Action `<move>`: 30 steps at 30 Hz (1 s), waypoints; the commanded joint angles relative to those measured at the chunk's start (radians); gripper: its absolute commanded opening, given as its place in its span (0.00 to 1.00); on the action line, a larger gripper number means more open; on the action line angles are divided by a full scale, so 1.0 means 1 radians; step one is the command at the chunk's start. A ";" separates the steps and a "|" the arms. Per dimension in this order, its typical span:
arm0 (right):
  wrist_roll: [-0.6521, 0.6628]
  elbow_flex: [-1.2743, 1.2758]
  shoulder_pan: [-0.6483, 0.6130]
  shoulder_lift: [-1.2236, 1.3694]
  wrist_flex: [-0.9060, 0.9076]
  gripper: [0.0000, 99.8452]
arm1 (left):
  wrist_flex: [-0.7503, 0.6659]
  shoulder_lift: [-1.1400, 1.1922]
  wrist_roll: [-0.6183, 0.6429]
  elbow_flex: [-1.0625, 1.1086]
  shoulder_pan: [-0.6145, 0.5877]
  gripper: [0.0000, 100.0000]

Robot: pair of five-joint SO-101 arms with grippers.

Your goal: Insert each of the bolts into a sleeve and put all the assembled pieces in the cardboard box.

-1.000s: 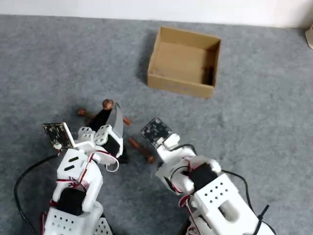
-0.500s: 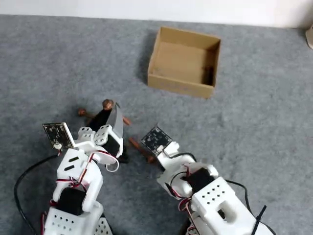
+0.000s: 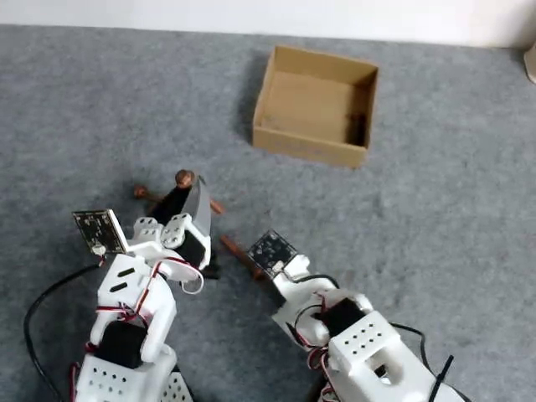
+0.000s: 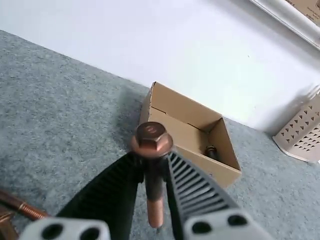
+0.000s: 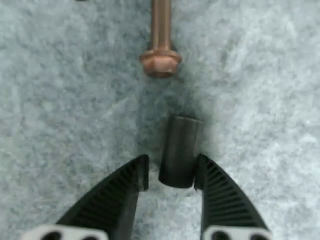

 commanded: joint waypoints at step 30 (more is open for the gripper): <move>-0.028 0.001 -0.008 0.005 -0.074 0.00 | -0.026 -0.005 0.006 -0.012 -0.004 0.00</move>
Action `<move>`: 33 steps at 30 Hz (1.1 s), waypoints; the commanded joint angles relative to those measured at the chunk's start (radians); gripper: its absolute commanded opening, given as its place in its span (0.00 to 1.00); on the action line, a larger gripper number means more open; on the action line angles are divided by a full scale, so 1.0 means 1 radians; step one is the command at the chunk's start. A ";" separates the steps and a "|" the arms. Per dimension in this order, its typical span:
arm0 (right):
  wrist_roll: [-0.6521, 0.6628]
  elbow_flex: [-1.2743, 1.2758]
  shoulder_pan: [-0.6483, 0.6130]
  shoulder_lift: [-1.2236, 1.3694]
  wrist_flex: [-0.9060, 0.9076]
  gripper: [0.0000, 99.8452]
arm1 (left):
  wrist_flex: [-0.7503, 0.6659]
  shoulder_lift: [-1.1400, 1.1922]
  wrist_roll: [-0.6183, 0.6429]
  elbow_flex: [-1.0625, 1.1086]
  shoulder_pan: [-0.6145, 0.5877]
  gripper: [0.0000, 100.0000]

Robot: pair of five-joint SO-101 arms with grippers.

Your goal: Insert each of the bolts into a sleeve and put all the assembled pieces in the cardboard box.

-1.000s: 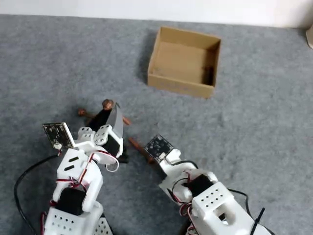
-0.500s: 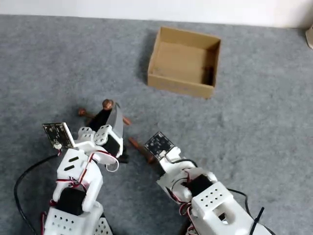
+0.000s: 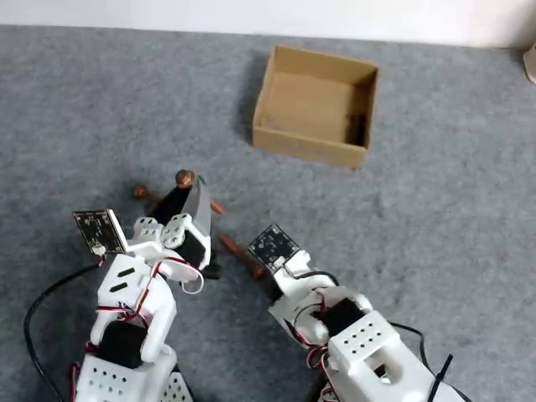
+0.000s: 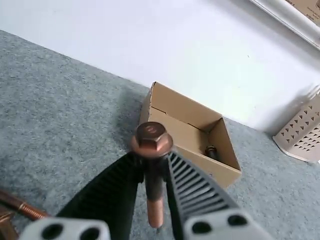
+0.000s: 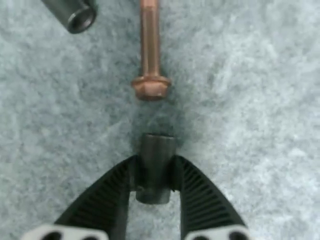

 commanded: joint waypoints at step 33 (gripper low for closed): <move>0.137 0.120 -0.008 -0.851 0.087 0.00 | 0.327 -0.007 0.008 -0.312 0.242 0.00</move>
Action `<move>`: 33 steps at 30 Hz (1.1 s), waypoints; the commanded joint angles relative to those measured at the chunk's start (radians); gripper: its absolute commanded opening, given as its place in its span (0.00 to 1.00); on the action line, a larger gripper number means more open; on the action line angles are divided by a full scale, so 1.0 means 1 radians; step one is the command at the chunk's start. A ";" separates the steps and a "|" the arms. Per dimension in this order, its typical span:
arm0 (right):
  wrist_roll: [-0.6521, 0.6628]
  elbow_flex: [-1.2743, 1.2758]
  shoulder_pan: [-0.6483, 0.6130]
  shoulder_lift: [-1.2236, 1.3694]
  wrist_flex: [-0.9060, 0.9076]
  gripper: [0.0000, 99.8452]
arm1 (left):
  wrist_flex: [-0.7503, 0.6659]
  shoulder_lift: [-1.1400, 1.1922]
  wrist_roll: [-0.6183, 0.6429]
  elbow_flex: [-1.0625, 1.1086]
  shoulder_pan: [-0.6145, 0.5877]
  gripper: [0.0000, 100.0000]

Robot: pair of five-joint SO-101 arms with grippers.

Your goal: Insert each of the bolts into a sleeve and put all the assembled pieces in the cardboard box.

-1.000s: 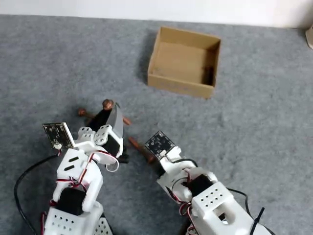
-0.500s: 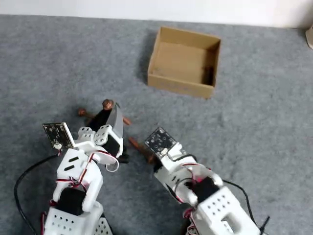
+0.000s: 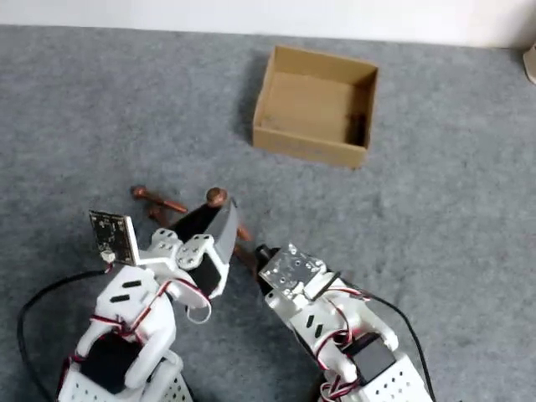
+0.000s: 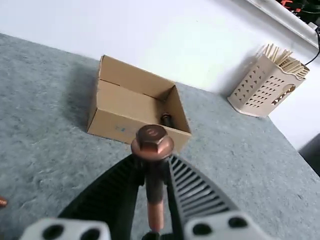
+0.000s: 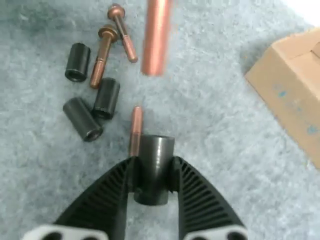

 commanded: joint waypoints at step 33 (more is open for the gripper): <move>-0.083 0.042 0.002 -0.022 -0.189 0.00 | -0.239 -0.007 0.075 0.153 0.022 0.00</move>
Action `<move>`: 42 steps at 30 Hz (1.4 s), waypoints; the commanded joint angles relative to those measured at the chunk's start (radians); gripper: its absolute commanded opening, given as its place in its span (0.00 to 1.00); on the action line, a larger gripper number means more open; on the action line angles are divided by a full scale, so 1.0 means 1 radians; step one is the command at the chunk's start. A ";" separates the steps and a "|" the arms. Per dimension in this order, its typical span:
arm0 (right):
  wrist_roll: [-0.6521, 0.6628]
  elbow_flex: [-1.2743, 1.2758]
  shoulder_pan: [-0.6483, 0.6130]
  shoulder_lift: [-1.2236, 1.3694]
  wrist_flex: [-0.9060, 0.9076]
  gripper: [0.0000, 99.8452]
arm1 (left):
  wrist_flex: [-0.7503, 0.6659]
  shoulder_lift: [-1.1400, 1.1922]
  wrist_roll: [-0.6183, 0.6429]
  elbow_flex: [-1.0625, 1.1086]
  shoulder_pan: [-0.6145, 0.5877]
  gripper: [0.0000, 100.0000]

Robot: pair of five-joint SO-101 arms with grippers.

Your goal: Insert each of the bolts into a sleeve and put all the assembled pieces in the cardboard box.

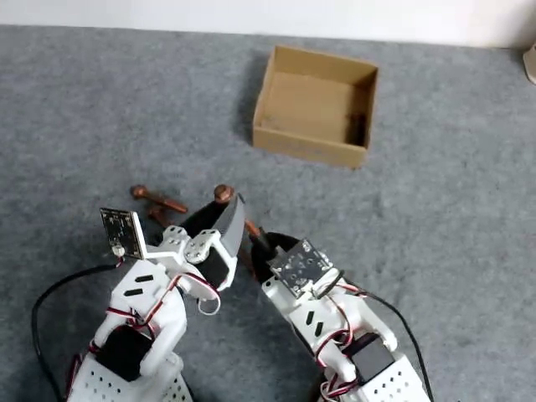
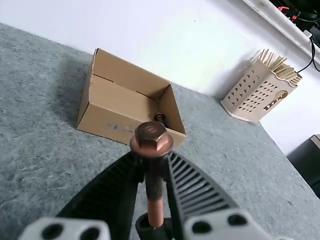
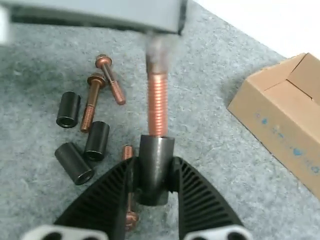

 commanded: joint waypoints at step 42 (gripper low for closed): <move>-0.009 -0.010 -0.007 -0.008 -0.094 0.00 | -0.032 0.005 0.057 0.039 0.059 0.00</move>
